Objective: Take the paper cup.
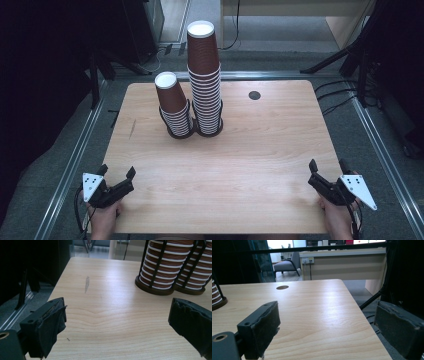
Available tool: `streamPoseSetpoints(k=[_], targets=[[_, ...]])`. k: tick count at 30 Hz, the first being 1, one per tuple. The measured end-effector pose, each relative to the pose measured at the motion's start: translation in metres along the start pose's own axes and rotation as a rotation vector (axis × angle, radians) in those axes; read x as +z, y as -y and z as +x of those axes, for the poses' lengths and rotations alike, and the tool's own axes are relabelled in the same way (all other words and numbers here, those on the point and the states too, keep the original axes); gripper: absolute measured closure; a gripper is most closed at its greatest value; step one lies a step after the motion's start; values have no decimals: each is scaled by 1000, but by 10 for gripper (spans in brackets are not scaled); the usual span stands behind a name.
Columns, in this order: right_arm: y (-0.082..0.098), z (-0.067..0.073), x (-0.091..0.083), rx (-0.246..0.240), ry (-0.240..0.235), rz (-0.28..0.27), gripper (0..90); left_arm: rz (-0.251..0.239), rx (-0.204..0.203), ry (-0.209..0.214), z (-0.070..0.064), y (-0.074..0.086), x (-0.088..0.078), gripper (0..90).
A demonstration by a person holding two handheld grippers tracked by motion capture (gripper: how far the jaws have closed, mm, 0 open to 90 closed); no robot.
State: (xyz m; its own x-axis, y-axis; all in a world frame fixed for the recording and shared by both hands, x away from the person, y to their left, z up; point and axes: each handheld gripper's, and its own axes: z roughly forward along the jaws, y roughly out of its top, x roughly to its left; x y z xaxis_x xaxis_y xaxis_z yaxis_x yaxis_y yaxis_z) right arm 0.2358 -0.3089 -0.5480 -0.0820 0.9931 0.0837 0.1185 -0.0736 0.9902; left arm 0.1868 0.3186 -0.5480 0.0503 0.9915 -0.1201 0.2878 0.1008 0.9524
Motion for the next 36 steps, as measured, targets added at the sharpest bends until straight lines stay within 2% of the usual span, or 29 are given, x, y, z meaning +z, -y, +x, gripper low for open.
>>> streamPoseSetpoints(k=[6, 10, 15, 21, 30, 34, 36], targets=[[0, -1, -2, 12, -7, -12, 58, 16, 2, -8, -1, 0, 3, 19], [-4, 0, -3, 28, -30, 12, 41, 10, -7, -2, 0, 0, 2, 19], [-23, 16, -1, -25, -75, -5, 19, 12, -23, 12, 3, 0, 2, 19], [-39, 30, 4, -41, -116, 1, 4, 16, -22, 17, 3, 0, 3, 19], [-55, 46, 13, -42, -134, -13, 2, 25, -4, 15, 1, 0, 5, 19], [-62, 52, 16, -47, -133, -14, 2, 17, -5, 31, 1, 0, 5, 19], [-71, 60, 19, -46, -138, -24, 2, 18, -17, 34, 2, 0, 5, 19]])
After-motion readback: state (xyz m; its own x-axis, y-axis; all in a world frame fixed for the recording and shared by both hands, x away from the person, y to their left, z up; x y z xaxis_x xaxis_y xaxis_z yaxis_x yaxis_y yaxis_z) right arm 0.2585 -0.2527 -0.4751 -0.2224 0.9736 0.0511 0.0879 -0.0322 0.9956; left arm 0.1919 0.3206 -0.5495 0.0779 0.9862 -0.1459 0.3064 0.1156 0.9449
